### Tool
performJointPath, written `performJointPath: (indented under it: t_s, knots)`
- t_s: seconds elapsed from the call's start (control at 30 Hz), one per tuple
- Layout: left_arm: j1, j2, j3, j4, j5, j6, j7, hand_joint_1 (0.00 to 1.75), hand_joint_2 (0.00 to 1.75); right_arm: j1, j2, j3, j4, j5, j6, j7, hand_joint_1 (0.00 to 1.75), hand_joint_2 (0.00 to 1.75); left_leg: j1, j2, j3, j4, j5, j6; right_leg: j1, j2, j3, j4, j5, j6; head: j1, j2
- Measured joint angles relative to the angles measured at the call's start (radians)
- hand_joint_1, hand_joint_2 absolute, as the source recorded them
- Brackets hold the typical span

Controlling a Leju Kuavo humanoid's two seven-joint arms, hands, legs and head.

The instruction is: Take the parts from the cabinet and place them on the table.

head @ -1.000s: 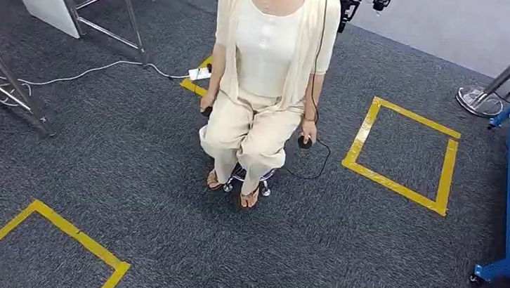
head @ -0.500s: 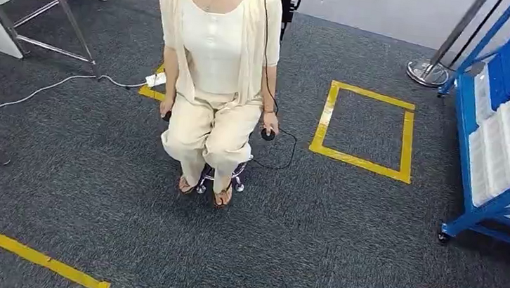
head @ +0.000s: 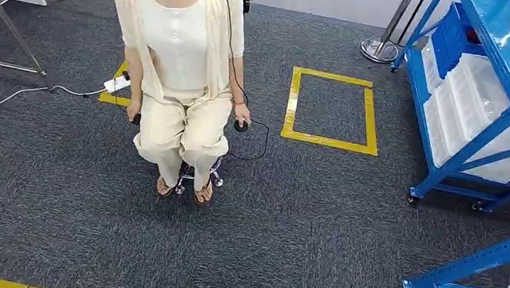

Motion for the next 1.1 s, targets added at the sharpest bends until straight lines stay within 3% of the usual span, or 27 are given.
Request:
performJointPath:
  t_s: [0.03,0.13,0.17,0.2,0.23,0.27,0.3,0.33,0.37,0.4,0.47,0.5,0.53,0.57,0.67,0.7,0.73,0.77,0.83,0.87,0.9,0.93,0.97,1.0,1.03,1.07,1.1]
  knots:
    - [0.000,0.000,0.000,0.000,0.001,0.001,0.001,0.00,0.00,-0.003,-0.002,0.003,0.000,0.002,0.002,0.000,0.00,0.00,-0.006,0.009,0.002,0.000,-0.004,-0.006,0.012,-0.030,0.000,-0.014,0.004,-0.016,-0.006,0.000]
    - [0.000,-0.001,0.002,0.000,0.010,0.009,0.008,0.00,0.00,-0.005,-0.005,0.013,0.000,0.016,0.006,0.001,0.00,0.00,0.000,0.039,0.015,-0.006,-0.012,-0.021,0.024,0.000,-0.004,-0.022,0.007,-0.034,-0.005,0.000]
    - [-0.001,-0.002,0.002,0.000,0.012,0.010,0.009,0.00,0.00,-0.005,-0.007,0.014,0.000,0.019,0.006,0.001,0.00,0.00,-0.003,0.051,0.019,-0.008,-0.013,-0.027,0.021,0.013,-0.004,-0.029,0.014,-0.041,-0.003,0.000]
    - [-0.001,-0.001,0.003,0.000,0.015,0.011,0.010,0.00,0.00,-0.003,-0.008,0.015,0.000,0.021,0.007,0.002,0.00,0.00,0.007,0.026,0.015,0.007,-0.020,-0.033,-0.016,0.028,0.014,-0.040,0.025,-0.048,-0.008,0.000]
    - [-0.001,0.000,0.006,0.000,0.015,0.012,0.010,0.00,0.00,-0.004,-0.010,0.017,0.000,0.023,0.008,0.003,0.00,0.00,0.008,-0.029,0.005,0.035,-0.046,-0.039,-0.008,0.037,0.012,-0.042,0.028,-0.052,-0.012,0.000]
    - [0.001,0.000,0.007,0.000,0.015,0.012,0.011,0.00,0.00,-0.005,-0.010,0.020,0.000,0.026,0.008,0.005,0.00,0.00,0.009,-0.057,-0.023,0.097,-0.089,-0.041,-0.009,0.045,0.010,-0.040,0.031,-0.059,-0.016,0.000]
    - [0.002,0.000,0.008,0.000,0.015,0.012,0.013,0.00,0.00,-0.005,-0.010,0.022,0.000,0.027,0.008,0.006,0.00,0.00,0.012,-0.072,-0.055,0.168,-0.127,-0.045,-0.007,0.057,0.008,-0.040,0.033,-0.063,-0.014,0.000]
    - [0.004,0.001,0.008,0.000,0.015,0.012,0.015,0.00,0.00,-0.004,-0.008,0.025,0.000,0.028,0.009,0.007,0.00,0.00,0.013,-0.080,-0.088,0.236,-0.153,-0.049,-0.005,0.071,0.007,-0.039,0.033,-0.063,-0.014,0.000]
    - [0.007,0.001,0.008,0.000,0.015,0.012,0.016,0.00,0.00,-0.003,-0.008,0.027,0.000,0.029,0.008,0.008,0.00,0.00,0.014,-0.082,-0.104,0.265,-0.152,-0.054,-0.005,0.086,0.008,-0.039,0.033,-0.063,-0.014,0.000]
    - [0.009,0.001,0.008,0.000,0.015,0.012,0.016,0.00,0.00,-0.003,-0.009,0.030,0.000,0.030,0.008,0.009,0.00,0.00,0.017,-0.082,-0.102,0.251,-0.129,-0.056,-0.005,0.100,0.009,-0.038,0.033,-0.063,-0.014,0.000]
    - [0.009,0.002,0.008,0.000,0.014,0.012,0.016,0.00,0.00,-0.003,-0.009,0.031,0.000,0.030,0.009,0.013,0.00,0.00,0.029,-0.091,-0.051,0.121,-0.033,-0.063,-0.009,0.131,0.010,-0.030,0.032,-0.061,-0.014,0.000]
    - [0.009,0.002,0.008,0.000,0.014,0.012,0.016,0.00,0.00,-0.003,-0.009,0.032,0.000,0.030,0.008,0.015,0.00,0.00,0.037,-0.116,-0.017,0.039,0.009,-0.065,-0.009,0.146,0.009,-0.023,0.028,-0.054,-0.015,0.000]
    - [0.010,0.002,0.008,0.000,0.014,0.012,0.016,0.00,0.00,-0.003,-0.009,0.032,0.000,0.030,0.008,0.015,0.00,0.00,0.038,-0.166,-0.008,0.022,-0.013,-0.065,-0.004,0.153,0.003,-0.018,0.025,-0.048,-0.014,0.000]
    - [0.011,0.002,0.008,0.000,0.014,0.012,0.014,0.00,0.00,-0.007,-0.009,0.032,0.000,0.030,0.008,0.015,0.00,0.00,0.035,-0.165,-0.008,0.013,-0.009,-0.056,0.002,0.163,-0.006,-0.009,0.023,-0.042,-0.013,0.000]
    - [0.007,0.003,0.009,0.000,0.012,0.012,0.010,0.00,0.00,0.001,-0.009,0.032,0.000,0.030,0.007,0.015,0.00,0.00,0.018,-0.132,-0.006,0.009,-0.002,-0.030,-0.006,0.190,-0.027,-0.021,0.035,-0.016,-0.014,0.000]
    - [0.007,0.002,0.009,0.000,0.009,0.011,0.008,0.00,0.00,0.001,-0.010,0.032,0.000,0.030,0.006,0.015,0.00,0.00,0.028,-0.117,-0.003,-0.003,0.008,-0.015,-0.002,0.183,-0.026,-0.010,0.033,-0.012,-0.013,0.000]
    - [0.007,0.002,0.009,0.000,0.008,0.010,0.006,0.00,0.00,0.002,-0.010,0.032,0.000,0.030,0.006,0.015,0.00,0.00,0.023,-0.106,-0.001,-0.008,0.010,-0.009,-0.003,0.125,-0.040,0.018,0.017,-0.015,-0.013,0.000]
    - [0.008,0.002,0.010,0.000,0.008,0.010,0.005,0.00,0.00,0.000,-0.009,0.032,0.000,0.029,0.006,0.015,0.00,0.00,0.023,-0.092,-0.003,-0.007,0.010,-0.002,-0.002,0.094,-0.071,0.074,-0.014,-0.021,-0.004,0.000]
    - [0.010,0.002,0.010,0.000,0.005,0.009,0.004,0.00,0.00,-0.003,-0.008,0.032,0.000,0.029,0.005,0.015,0.00,0.00,0.019,-0.059,-0.006,-0.007,0.010,0.001,-0.005,0.075,-0.150,0.230,-0.079,-0.026,-0.003,0.000]
    - [0.010,0.003,0.010,0.000,0.004,0.009,0.004,0.00,0.00,-0.002,-0.008,0.032,0.000,0.029,0.005,0.015,0.00,0.00,0.018,-0.045,-0.007,-0.007,0.009,0.001,-0.007,0.072,-0.170,0.274,-0.087,-0.020,-0.002,0.000]
    - [0.010,0.003,0.010,0.000,0.003,0.009,0.004,0.00,0.00,-0.001,-0.008,0.032,0.000,0.029,0.005,0.015,0.00,0.00,0.018,-0.032,-0.007,-0.007,0.009,0.000,-0.012,0.069,-0.167,0.272,-0.081,-0.014,-0.003,0.000]
    - [0.010,0.003,0.010,0.000,0.002,0.009,0.003,0.00,0.00,0.001,-0.008,0.032,0.000,0.028,0.005,0.015,0.00,0.00,0.019,-0.019,-0.006,-0.007,0.007,-0.002,-0.016,0.063,-0.140,0.226,-0.060,-0.003,-0.002,0.000]
    - [0.009,0.003,0.010,0.000,0.002,0.009,0.003,0.00,0.00,0.002,-0.008,0.032,0.000,0.029,0.005,0.015,0.00,0.00,0.021,-0.009,-0.004,-0.006,0.006,-0.005,-0.021,0.052,-0.096,0.150,-0.031,0.008,-0.002,0.000]
    - [0.010,0.003,0.011,0.000,0.002,0.009,0.002,0.00,0.00,0.001,-0.008,0.032,0.000,0.029,0.005,0.015,0.00,0.00,0.022,0.003,0.000,-0.006,0.003,-0.010,-0.023,0.022,-0.040,0.054,-0.002,0.017,-0.002,0.000]
    - [0.010,0.004,0.011,-0.001,0.002,0.009,0.001,0.00,0.00,-0.003,-0.006,0.032,0.000,0.029,0.005,0.015,0.00,0.00,0.017,0.013,0.007,-0.006,0.000,-0.018,-0.023,-0.037,-0.004,-0.013,0.008,0.011,0.002,0.000]
    - [0.011,0.004,0.011,-0.001,0.002,0.009,0.000,0.00,0.00,-0.008,-0.006,0.032,0.000,0.029,0.005,0.015,0.00,0.00,0.012,0.024,0.009,-0.005,-0.008,-0.030,-0.005,-0.038,-0.002,-0.015,0.014,0.005,0.001,0.000]
    - [0.011,0.004,0.011,-0.001,0.001,0.009,0.000,0.00,0.00,-0.009,-0.004,0.032,0.000,0.030,0.005,0.015,0.00,0.00,0.012,0.033,0.013,-0.007,-0.008,-0.037,-0.008,-0.019,-0.005,-0.011,0.015,-0.009,-0.007,0.000]
